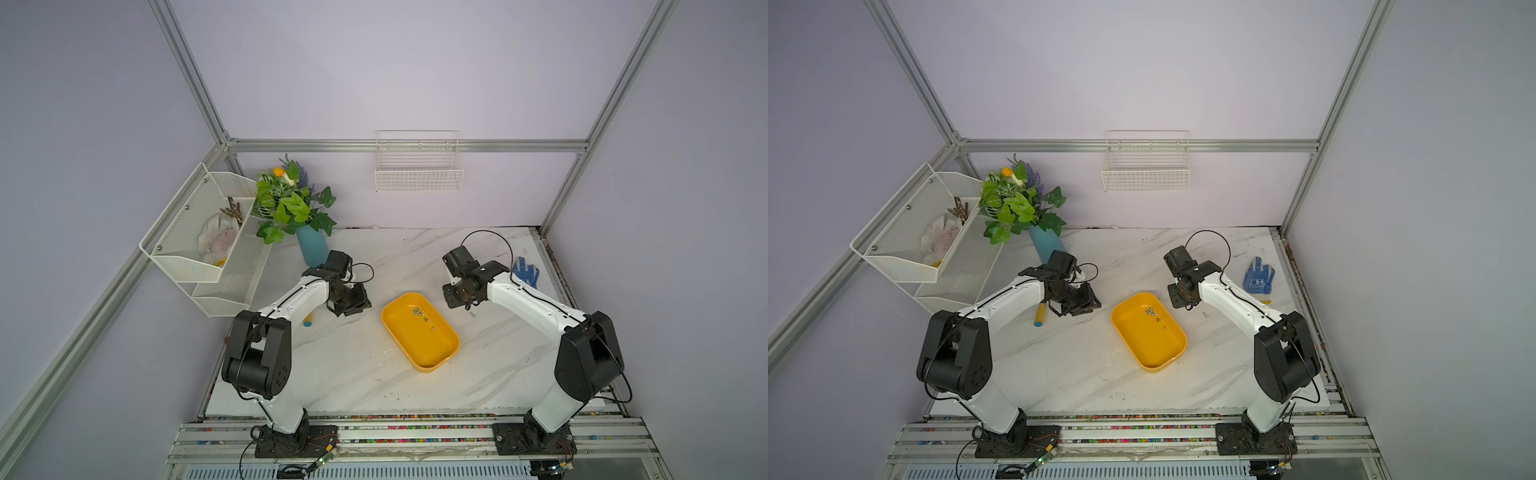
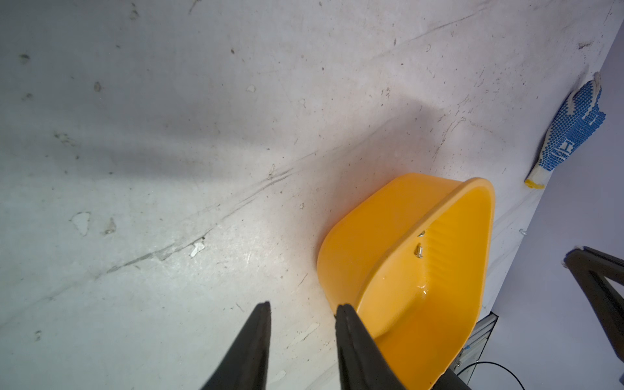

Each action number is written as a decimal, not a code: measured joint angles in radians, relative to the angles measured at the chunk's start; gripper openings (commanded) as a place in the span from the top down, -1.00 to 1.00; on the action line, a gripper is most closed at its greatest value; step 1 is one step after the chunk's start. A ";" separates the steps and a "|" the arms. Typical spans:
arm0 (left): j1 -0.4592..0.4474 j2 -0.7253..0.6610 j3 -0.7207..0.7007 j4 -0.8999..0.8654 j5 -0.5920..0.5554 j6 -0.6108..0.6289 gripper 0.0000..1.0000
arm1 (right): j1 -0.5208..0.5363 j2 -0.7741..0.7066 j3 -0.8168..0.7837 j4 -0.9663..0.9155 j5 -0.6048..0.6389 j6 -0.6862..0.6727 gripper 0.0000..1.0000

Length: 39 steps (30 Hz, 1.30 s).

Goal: Take out the screws from the storage box
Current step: Place the screw at the center of the board.

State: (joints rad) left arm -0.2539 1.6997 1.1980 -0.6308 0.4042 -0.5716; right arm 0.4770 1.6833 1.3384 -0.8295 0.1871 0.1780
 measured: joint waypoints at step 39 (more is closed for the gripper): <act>0.001 -0.013 0.000 -0.001 0.000 0.000 0.25 | -0.084 0.148 -0.161 0.111 0.005 -0.006 0.46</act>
State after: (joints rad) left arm -0.2531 1.6863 1.1980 -0.6319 0.4038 -0.5720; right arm 0.3927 1.8313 1.1778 -0.7185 0.1925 0.1715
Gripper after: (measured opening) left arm 0.376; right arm 0.268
